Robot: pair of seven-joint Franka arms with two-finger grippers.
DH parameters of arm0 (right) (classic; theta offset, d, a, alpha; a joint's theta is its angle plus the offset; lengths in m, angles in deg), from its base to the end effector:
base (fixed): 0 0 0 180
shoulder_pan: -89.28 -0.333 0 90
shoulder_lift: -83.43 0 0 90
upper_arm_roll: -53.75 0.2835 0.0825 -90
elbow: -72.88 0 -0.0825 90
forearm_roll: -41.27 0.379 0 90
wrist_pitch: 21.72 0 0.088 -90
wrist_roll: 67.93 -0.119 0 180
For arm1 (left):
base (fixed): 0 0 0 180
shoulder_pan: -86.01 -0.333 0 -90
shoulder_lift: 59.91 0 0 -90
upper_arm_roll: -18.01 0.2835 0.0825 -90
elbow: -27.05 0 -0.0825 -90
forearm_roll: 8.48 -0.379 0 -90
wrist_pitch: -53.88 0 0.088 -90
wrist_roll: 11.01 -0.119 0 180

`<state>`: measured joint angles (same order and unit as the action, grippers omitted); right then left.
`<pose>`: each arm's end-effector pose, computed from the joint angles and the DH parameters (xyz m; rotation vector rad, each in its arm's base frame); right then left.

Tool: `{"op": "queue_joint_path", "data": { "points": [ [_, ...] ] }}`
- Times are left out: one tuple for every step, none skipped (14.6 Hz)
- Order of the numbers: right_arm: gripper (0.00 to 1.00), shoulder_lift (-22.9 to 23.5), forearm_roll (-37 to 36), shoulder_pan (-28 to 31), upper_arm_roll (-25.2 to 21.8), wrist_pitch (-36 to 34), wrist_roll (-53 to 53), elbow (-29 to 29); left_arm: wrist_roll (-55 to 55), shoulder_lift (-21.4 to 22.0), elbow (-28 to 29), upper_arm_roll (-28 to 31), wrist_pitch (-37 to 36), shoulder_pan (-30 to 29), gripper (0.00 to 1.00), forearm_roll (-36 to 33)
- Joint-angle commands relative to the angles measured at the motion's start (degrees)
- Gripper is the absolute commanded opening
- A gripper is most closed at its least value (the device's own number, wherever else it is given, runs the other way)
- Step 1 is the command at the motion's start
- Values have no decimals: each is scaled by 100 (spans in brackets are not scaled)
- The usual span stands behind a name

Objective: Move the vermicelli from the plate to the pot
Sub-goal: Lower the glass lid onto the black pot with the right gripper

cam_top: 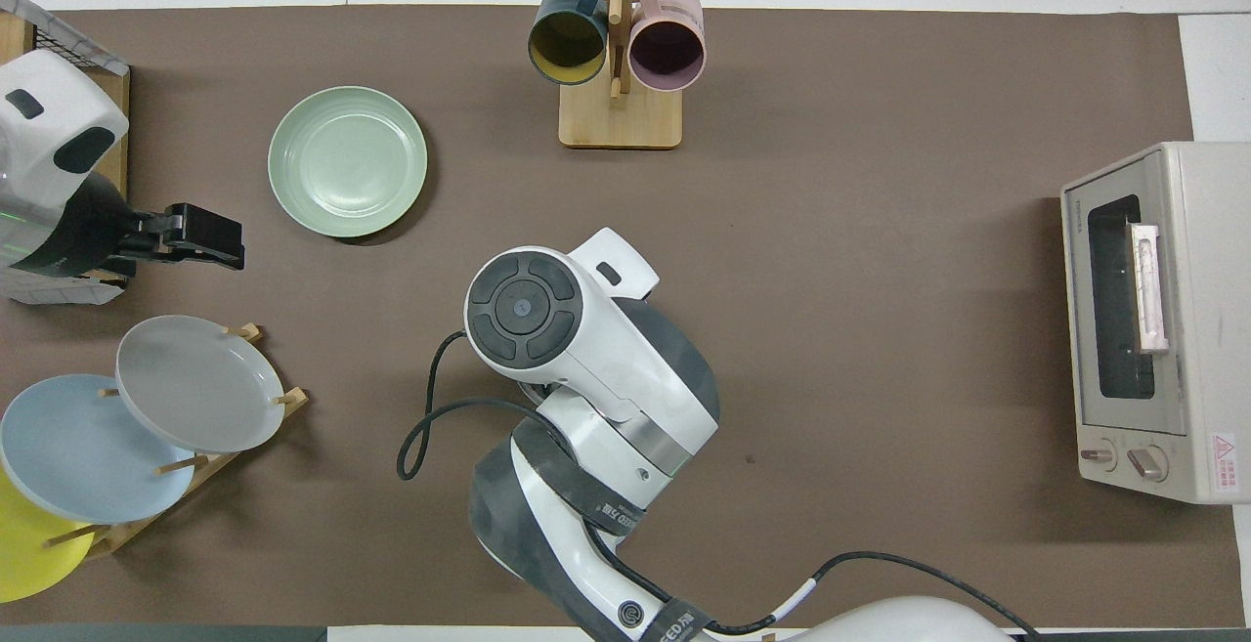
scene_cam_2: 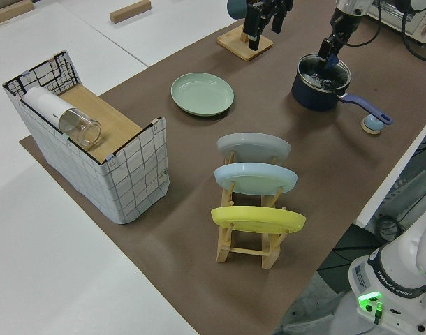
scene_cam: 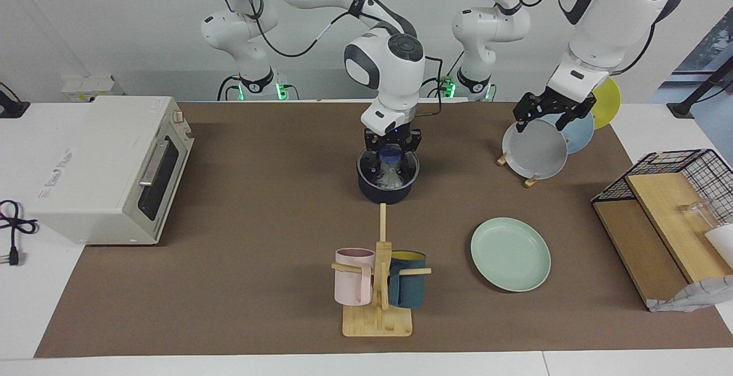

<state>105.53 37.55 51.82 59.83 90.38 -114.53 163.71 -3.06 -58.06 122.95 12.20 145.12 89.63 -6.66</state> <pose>0.4796 0.4396 0.3739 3.1183 -0.0563 0.0089 0.5313 -0.0927 0.5513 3.1196 -0.0378 -0.0826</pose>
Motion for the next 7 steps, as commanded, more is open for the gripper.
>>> {"op": "queue_joint_path", "data": {
  "points": [
    [32,5,-15,20,7,39,-86,5,22,219,157,19,-168,16,100,-138],
    [32,5,-15,20,7,48,-95,5,13,228,191,19,-177,16,100,-138],
    [32,31,-15,11,7,48,-95,5,13,246,209,28,-177,16,100,-138],
    [32,48,-15,20,7,48,-86,5,13,263,218,28,-177,42,100,-130],
    [32,49,-6,20,7,48,-86,14,22,263,227,28,-169,77,100,-130],
    [32,49,-6,20,7,40,-86,14,22,263,218,28,-160,86,100,-130],
    [33,49,3,37,7,39,-86,14,13,263,209,28,-168,95,100,-130]
  ]
}}
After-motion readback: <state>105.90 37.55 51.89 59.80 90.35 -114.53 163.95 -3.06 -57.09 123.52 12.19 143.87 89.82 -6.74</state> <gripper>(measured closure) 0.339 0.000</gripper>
